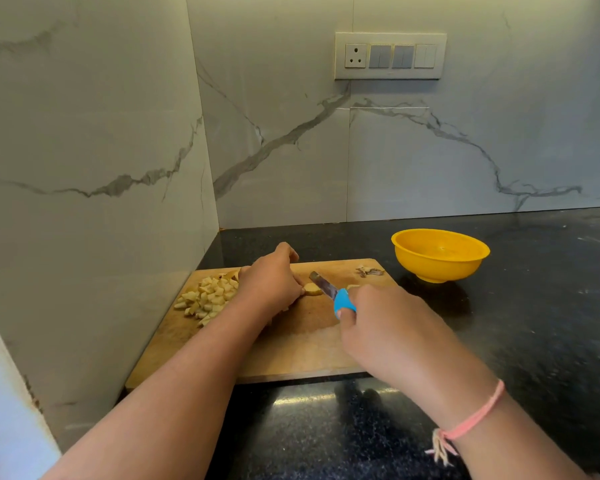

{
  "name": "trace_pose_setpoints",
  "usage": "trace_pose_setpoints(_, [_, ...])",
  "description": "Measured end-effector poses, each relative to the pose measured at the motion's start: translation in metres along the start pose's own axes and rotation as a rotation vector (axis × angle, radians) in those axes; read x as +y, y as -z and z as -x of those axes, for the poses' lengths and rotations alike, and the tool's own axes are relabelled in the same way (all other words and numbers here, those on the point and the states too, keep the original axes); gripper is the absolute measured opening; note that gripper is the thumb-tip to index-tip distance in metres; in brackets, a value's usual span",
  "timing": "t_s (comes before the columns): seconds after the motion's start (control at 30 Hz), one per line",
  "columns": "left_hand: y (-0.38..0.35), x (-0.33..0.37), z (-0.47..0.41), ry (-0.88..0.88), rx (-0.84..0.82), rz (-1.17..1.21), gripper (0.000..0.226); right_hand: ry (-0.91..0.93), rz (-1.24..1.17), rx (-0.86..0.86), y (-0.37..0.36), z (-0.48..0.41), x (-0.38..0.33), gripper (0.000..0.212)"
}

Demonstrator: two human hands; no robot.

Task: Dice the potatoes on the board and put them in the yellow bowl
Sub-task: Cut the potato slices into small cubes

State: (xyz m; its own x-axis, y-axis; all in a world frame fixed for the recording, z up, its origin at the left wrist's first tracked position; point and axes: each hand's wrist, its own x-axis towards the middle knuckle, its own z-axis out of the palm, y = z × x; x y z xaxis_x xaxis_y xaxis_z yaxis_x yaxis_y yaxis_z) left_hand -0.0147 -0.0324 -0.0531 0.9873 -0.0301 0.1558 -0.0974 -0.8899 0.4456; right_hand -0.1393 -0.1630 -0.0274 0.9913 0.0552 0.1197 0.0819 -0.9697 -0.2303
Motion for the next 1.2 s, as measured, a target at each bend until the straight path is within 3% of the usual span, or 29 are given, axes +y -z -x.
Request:
trace_pose_setpoints(0.53, [-0.002,0.001,0.001,0.002,0.038,-0.028,0.049,0.068,0.012,-0.029,-0.012,-0.017,-0.005,0.023])
trace_pose_setpoints(0.87, [-0.001,0.001,0.005,-0.024,0.034,-0.053,0.042,0.082,0.058,-0.109,0.015,0.012,0.015,0.037])
trace_pose_setpoints(1.03, [0.000,0.006,0.008,-0.134,-0.019,-0.037,0.039,0.004,-0.092,-0.025,0.032,-0.009,0.024,0.035])
trace_pose_setpoints(1.2, [0.000,0.013,0.014,-0.320,-0.188,-0.111,0.040,-0.037,-0.189,0.058,0.037,-0.054,0.029,0.035])
